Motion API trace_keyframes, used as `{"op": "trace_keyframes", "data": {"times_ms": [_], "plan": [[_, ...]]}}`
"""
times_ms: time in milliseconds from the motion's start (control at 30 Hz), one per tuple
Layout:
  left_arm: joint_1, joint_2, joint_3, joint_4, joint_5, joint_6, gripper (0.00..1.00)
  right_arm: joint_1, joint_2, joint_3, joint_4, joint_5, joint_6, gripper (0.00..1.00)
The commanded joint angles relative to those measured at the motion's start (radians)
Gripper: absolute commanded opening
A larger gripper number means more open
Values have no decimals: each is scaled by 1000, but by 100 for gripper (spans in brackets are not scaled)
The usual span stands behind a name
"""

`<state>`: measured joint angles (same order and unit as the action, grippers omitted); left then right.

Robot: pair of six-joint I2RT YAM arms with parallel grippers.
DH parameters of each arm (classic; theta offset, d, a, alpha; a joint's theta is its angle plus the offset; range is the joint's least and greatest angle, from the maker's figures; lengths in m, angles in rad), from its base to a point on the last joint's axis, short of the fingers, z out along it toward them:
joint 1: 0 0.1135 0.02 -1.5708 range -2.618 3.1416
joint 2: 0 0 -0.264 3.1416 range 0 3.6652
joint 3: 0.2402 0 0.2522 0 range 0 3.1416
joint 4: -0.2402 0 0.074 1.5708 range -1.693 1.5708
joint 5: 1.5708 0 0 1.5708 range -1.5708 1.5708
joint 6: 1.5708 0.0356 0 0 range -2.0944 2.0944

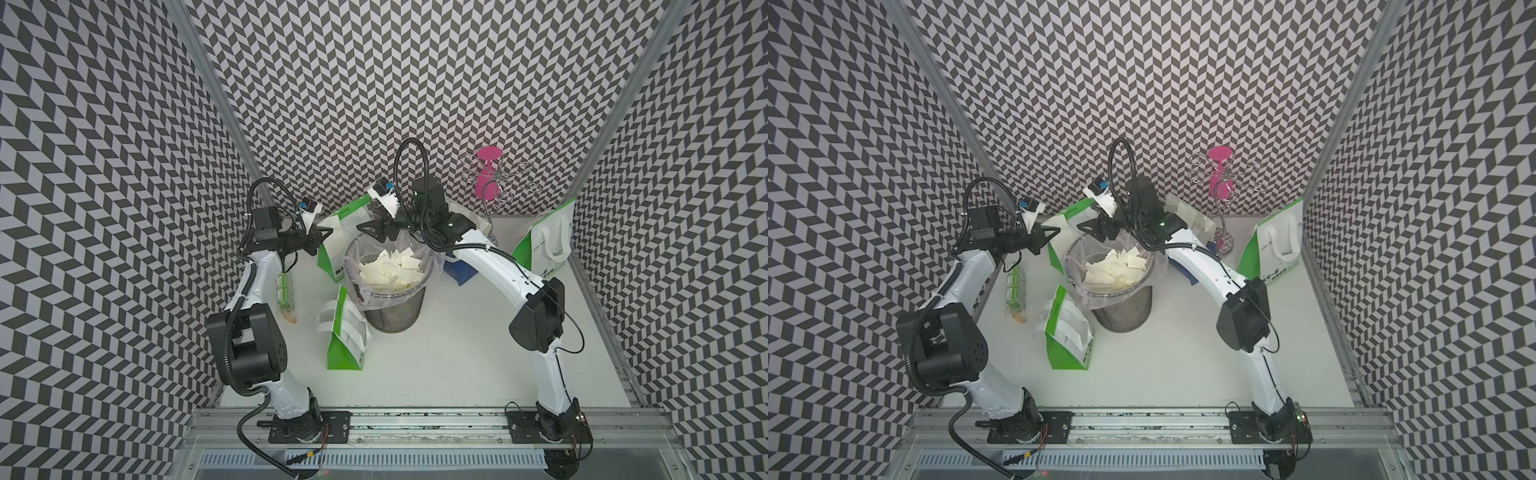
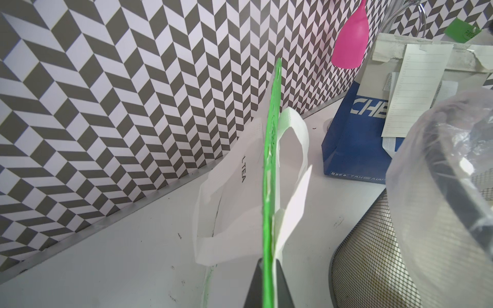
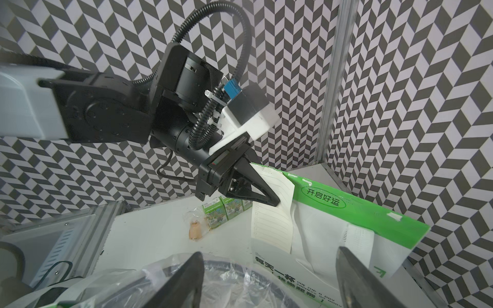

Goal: Shred takeout receipts and throw away
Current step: Pick up the takeout bag from the center of the board, then adjust the takeout bag at the center of the board.

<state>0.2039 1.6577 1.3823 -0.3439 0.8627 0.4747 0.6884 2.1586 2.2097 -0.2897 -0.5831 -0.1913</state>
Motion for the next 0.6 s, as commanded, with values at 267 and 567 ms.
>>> {"op": "trace_keyframes", "data": {"times_ms": [267, 567], "plan": [[-54, -93, 71, -27, -36, 88, 0, 32, 67, 102, 3, 56, -36, 70], [-82, -124, 79, -32, -29, 125, 0, 36, 74, 105, 61, 87, -8, 69]]}}
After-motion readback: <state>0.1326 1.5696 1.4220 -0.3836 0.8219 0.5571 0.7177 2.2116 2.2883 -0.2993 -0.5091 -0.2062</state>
